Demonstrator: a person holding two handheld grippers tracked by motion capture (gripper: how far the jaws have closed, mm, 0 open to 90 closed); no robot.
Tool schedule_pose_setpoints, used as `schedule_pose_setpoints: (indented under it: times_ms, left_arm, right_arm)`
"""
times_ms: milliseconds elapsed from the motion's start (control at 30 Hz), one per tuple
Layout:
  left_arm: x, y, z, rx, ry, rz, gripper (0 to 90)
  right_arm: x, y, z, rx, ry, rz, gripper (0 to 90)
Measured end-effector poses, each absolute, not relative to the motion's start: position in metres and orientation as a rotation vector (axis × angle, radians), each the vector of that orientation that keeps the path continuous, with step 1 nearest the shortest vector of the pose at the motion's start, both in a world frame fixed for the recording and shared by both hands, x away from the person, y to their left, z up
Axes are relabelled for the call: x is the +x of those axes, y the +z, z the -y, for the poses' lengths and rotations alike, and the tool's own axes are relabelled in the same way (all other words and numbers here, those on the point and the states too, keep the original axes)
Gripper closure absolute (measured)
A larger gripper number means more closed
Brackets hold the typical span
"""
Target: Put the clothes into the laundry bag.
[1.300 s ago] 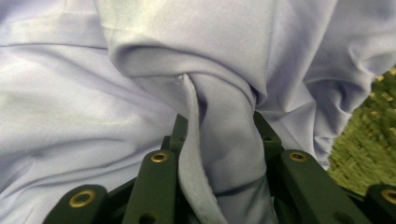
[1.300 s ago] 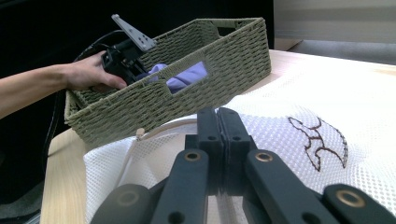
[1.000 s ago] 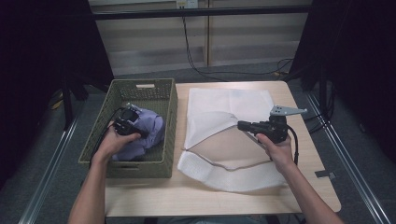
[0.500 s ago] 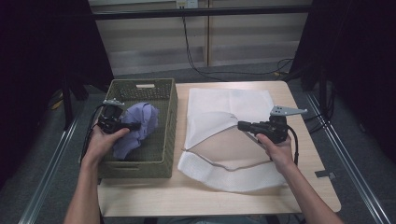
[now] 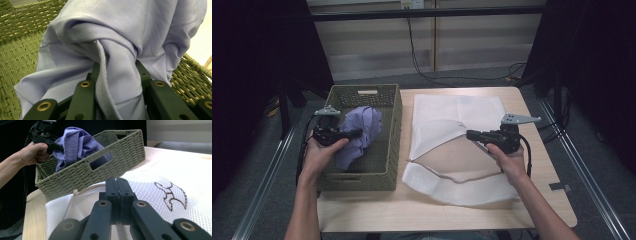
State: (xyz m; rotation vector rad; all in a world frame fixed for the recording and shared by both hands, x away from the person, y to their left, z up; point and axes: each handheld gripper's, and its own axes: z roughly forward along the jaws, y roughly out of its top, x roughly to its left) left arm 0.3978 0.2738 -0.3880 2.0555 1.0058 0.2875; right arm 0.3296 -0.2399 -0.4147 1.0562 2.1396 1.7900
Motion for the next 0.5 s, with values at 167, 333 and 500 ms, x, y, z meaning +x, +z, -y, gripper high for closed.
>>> schedule_pose_setpoints:
  times_ms: [167, 333, 500]
  left_arm:
    - [0.394, -0.383, -0.277, 2.024, 0.303, -0.994, 68.8]
    - [0.386, -0.377, -0.282, 1.996, 0.324, -0.980, 68.8]
    - [0.383, -0.375, -0.288, 1.950, 0.322, -0.978, 68.7]
  right_arm:
    - [0.330, -0.415, 0.240, 1.058, 1.791, -2.145, 89.3]
    - [0.329, -0.415, 0.239, 1.056, 1.790, -2.148, 89.3]
    - [0.329, -0.414, 0.239, 1.053, 1.792, -2.145, 89.3]
